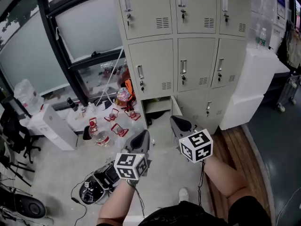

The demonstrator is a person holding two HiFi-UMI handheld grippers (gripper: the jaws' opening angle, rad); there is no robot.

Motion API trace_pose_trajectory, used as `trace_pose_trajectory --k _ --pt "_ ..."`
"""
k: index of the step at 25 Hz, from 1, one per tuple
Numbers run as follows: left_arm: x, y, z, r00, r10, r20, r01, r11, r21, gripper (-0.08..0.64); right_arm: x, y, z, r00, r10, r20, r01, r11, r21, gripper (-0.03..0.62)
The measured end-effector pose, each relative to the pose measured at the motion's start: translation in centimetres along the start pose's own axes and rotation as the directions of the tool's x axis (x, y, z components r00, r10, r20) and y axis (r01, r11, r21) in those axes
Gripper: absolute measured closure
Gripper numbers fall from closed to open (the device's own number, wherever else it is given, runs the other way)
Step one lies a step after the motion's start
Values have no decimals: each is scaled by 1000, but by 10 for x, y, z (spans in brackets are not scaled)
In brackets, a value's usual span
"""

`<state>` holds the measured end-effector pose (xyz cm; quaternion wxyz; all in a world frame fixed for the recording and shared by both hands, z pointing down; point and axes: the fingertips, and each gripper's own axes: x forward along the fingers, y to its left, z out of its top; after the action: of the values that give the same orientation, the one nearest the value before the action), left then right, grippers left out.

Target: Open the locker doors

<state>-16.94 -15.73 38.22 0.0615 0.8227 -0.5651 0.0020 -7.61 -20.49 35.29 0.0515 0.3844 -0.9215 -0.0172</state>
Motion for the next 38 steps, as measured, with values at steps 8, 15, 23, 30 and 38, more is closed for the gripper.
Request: trace_pose_trajectory --k 8,15,23,30,38 --pt "48 1 47 998 23 53 -23 1000 8 561 33 -39 41 998 50 33 -50 999 6 592" --pt "84 9 91 994 67 87 -81 984 162 561 54 -74 78 992 104 70 -105 994 7 592" --pt "96 68 125 953 255 165 -283 942 182 561 75 -99 88 984 158 83 -156 987 -24 592" --pt "102 72 158 940 294 172 -309 949 69 561 82 -113 118 968 213 135 -207 977 -59 592" --pt "118 50 198 948 266 176 -278 960 45 561 89 -119 160 950 258 175 -251 966 -61 592"
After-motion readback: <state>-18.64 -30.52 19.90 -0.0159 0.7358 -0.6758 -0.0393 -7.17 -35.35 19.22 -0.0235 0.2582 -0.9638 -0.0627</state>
